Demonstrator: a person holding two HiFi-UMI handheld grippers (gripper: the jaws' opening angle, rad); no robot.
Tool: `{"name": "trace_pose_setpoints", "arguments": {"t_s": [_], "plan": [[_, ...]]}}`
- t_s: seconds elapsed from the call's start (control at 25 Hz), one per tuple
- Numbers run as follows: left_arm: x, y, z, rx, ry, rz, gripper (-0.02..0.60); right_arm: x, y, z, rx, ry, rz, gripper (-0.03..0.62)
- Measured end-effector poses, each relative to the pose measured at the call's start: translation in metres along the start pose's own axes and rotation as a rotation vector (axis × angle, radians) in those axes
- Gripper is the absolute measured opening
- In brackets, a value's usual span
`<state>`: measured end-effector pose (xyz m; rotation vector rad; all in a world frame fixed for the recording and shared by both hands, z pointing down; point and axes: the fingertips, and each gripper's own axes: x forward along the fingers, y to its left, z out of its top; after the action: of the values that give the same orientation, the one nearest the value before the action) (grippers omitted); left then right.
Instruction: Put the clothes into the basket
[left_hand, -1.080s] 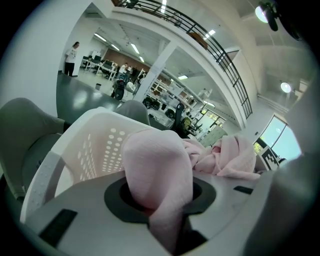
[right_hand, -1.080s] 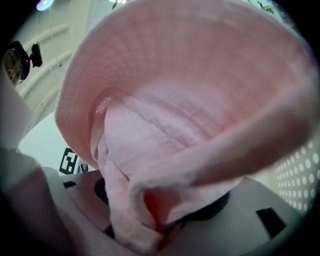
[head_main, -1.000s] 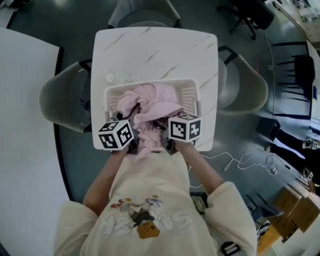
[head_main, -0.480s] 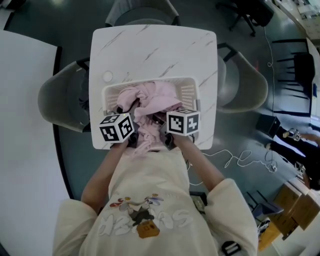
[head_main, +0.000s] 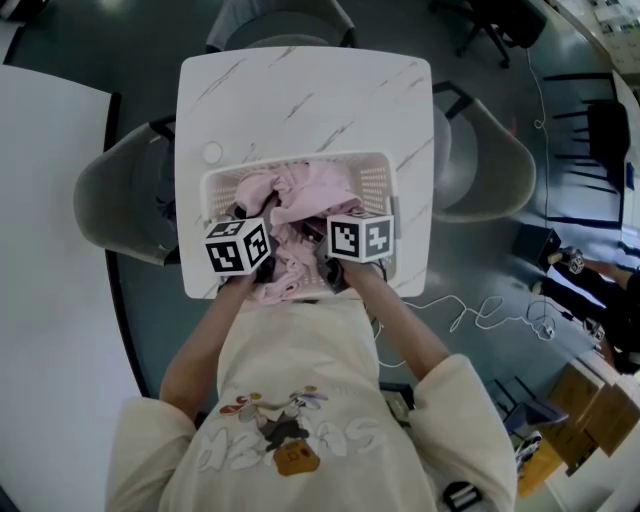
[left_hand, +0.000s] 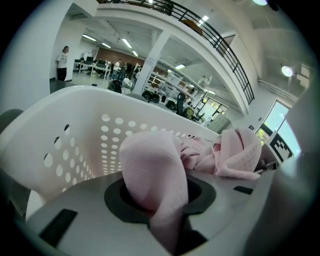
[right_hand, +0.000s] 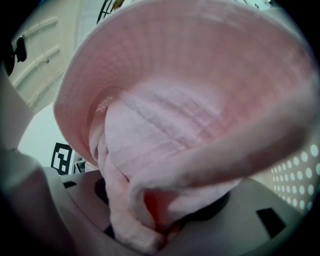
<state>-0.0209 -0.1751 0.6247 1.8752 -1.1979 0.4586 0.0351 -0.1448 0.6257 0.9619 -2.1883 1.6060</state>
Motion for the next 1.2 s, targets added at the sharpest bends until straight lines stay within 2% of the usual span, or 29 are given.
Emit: {"name": "trace_pose_setpoints", "arguments": {"t_s": [0.24, 0.68, 0.96, 1.2], "plan": [[0.013, 0.007, -0.006, 0.042, 0.023, 0.015, 0.138, 0.008, -0.012, -0.003, -0.002, 0.013, -0.036, 0.270], [0.034, 0.019, -0.022, 0.160, 0.083, 0.103, 0.138, 0.022, -0.038, -0.015, 0.022, 0.055, -0.109, 0.272], [0.048, 0.029, -0.035, 0.174, 0.139, 0.127, 0.138, 0.033, -0.054, -0.026, 0.078, 0.113, -0.166, 0.276], [0.057, 0.038, -0.045, 0.167, 0.175, 0.160, 0.137, 0.040, -0.064, -0.031, 0.068, 0.147, -0.217, 0.278]]}}
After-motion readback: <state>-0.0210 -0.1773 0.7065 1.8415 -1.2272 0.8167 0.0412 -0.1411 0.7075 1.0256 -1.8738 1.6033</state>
